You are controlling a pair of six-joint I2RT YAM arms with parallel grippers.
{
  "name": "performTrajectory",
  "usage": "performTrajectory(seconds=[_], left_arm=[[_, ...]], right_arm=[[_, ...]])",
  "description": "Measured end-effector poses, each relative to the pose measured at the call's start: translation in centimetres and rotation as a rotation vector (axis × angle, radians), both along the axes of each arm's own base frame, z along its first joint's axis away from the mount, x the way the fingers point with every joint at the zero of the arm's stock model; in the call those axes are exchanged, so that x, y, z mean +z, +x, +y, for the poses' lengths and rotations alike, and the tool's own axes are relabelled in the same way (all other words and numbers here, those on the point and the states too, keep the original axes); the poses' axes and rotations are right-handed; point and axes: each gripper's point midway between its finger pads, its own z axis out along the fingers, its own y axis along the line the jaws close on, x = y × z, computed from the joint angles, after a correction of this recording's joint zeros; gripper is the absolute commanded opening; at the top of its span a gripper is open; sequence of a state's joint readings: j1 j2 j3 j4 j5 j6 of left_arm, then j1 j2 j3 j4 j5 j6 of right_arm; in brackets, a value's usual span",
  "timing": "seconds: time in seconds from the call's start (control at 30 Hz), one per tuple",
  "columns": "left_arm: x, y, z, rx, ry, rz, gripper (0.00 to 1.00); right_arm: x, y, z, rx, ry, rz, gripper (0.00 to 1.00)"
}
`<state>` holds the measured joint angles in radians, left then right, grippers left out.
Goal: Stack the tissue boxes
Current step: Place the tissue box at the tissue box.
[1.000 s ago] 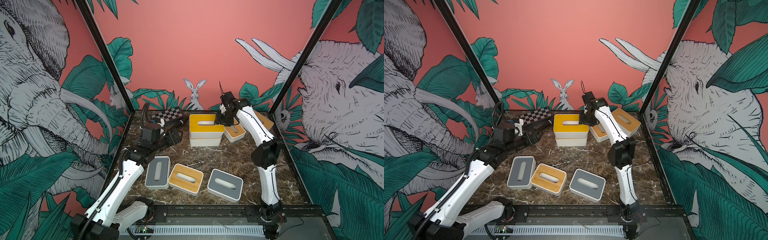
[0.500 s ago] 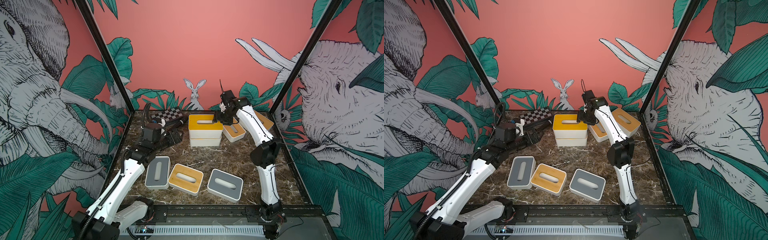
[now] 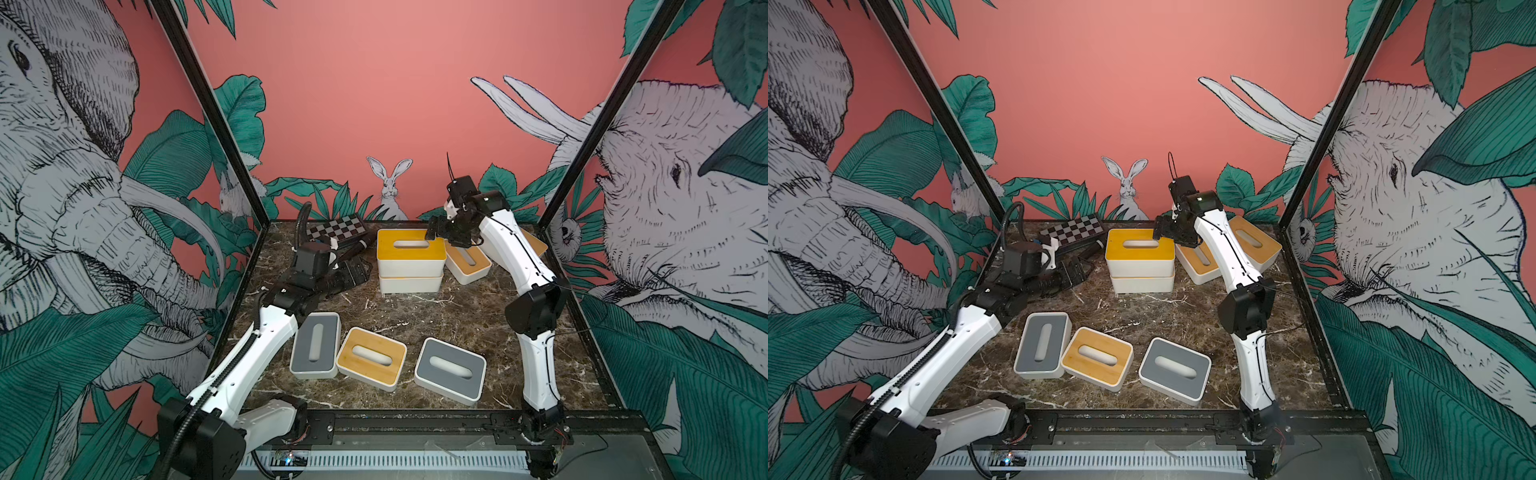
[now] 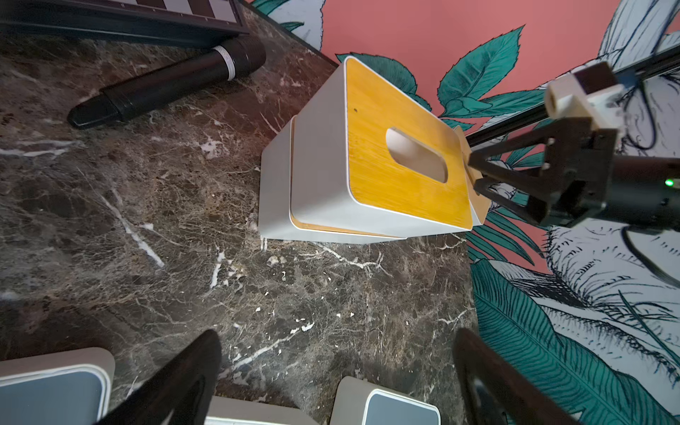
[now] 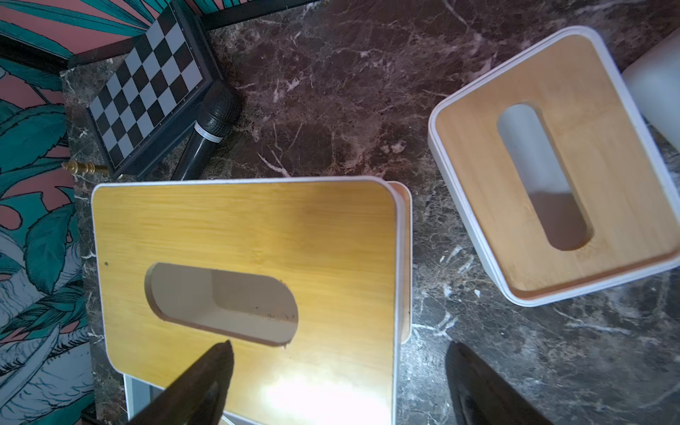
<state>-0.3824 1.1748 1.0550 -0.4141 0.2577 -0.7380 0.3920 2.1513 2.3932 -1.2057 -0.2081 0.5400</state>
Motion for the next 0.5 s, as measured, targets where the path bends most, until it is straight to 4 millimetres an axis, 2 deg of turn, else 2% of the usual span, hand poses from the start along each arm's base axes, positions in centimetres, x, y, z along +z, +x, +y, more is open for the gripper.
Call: performTrajectory(seconds=[0.07, 0.23, 0.5], left_arm=[[0.2, 0.7, -0.5, -0.014, -0.006, 0.005, 0.99], [0.8, 3.5, -2.0, -0.048, -0.004, -0.003, 1.00], [0.5, 8.1, -4.6, -0.105, 0.009, 0.004, 1.00]], right_arm=[[0.7, -0.8, -0.7, -0.004, 0.013, -0.010, 0.99], [1.9, -2.9, -2.2, -0.007, 0.080, -0.028, 1.00], [-0.6, -3.3, -1.7, 0.021, 0.154, 0.017, 0.99]])
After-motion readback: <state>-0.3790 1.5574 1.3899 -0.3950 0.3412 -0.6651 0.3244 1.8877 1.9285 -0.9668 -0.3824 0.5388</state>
